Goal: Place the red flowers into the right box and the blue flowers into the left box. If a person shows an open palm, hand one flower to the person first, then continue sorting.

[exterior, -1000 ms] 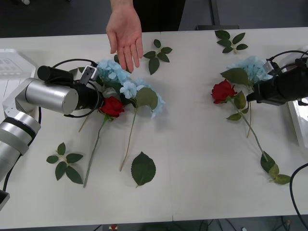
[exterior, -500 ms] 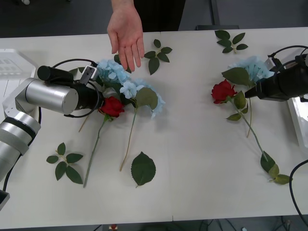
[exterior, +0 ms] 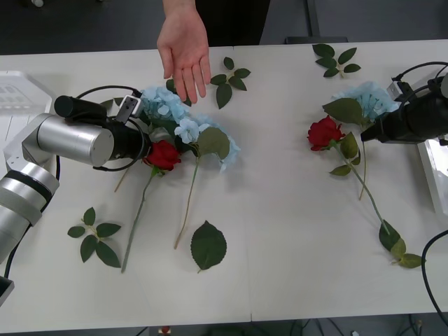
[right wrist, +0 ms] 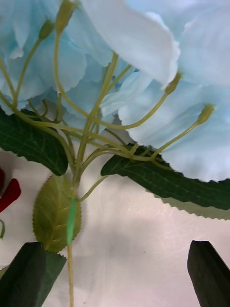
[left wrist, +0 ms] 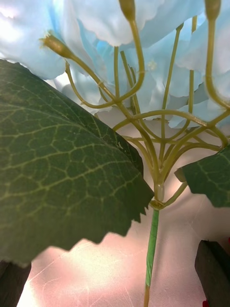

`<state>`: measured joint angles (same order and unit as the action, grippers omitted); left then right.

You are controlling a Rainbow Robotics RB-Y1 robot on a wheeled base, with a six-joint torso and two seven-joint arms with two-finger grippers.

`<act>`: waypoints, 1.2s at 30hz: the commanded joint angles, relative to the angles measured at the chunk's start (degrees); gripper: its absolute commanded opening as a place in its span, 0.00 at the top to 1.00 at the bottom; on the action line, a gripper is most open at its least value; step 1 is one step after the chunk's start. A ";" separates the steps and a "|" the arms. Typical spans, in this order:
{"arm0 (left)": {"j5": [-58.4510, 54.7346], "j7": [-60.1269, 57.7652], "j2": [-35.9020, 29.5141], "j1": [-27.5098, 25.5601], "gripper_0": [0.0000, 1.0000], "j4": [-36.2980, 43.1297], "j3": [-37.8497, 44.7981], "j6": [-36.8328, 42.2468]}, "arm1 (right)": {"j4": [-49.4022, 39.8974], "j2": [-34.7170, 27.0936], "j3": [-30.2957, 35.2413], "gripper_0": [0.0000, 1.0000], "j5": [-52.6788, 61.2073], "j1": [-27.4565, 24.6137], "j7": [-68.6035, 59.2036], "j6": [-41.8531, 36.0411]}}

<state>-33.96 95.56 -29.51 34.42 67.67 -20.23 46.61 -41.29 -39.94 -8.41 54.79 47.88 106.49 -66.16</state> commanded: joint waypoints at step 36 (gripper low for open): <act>0.38 4.63 0.60 2.58 0.00 0.44 -0.77 -0.73 | -0.63 1.62 -0.29 0.00 -2.41 5.47 -2.95 -2.13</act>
<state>-33.96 95.57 -29.51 34.42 67.67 -20.23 46.61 -41.29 -38.51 -10.49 51.73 49.40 104.62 -67.90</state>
